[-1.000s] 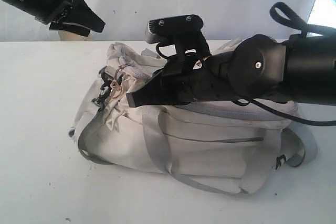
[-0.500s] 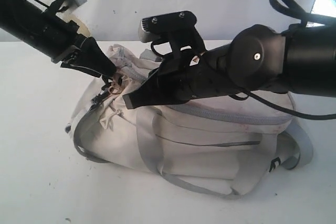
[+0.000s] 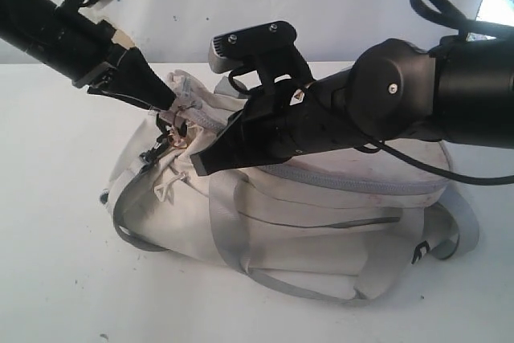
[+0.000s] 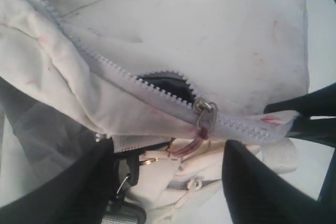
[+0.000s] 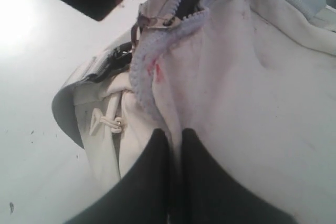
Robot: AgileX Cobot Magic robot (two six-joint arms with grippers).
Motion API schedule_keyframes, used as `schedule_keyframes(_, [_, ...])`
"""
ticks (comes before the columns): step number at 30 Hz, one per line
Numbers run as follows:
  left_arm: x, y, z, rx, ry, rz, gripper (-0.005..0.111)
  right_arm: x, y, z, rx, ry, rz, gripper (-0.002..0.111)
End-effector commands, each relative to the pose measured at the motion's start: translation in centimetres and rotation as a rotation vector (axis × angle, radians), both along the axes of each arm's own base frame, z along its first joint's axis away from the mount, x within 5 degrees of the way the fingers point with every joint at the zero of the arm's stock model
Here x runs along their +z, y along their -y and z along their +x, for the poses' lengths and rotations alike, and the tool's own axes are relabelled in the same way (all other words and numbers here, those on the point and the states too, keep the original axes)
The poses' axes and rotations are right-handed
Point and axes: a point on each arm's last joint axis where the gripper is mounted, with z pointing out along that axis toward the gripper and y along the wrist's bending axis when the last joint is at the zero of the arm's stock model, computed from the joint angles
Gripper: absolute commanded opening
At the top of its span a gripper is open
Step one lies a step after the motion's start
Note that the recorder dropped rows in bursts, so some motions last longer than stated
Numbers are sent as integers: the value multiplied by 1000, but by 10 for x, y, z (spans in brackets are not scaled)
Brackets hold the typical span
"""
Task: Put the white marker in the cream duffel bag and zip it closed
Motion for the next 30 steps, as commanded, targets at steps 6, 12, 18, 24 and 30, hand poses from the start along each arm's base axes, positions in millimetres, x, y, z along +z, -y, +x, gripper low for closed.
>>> schedule_keyframes(6, [-10,5,-14,-77,31,-98,64,5,0,0,9,16,-1,0])
schedule_keyframes(12, [-17,11,-19,-160,141,-205,64,5,0,0,9,16,-1,0])
schedule_keyframes(18, [-24,12,-16,-192,179,-228,64,3,0,-1,17,1,-9,0])
schedule_keyframes(24, [-49,15,-8,-161,108,-267,56,3,0,-1,18,0,-10,0])
schedule_keyframes(30, [-62,15,-11,-154,63,-269,43,4,0,-1,16,2,-8,0])
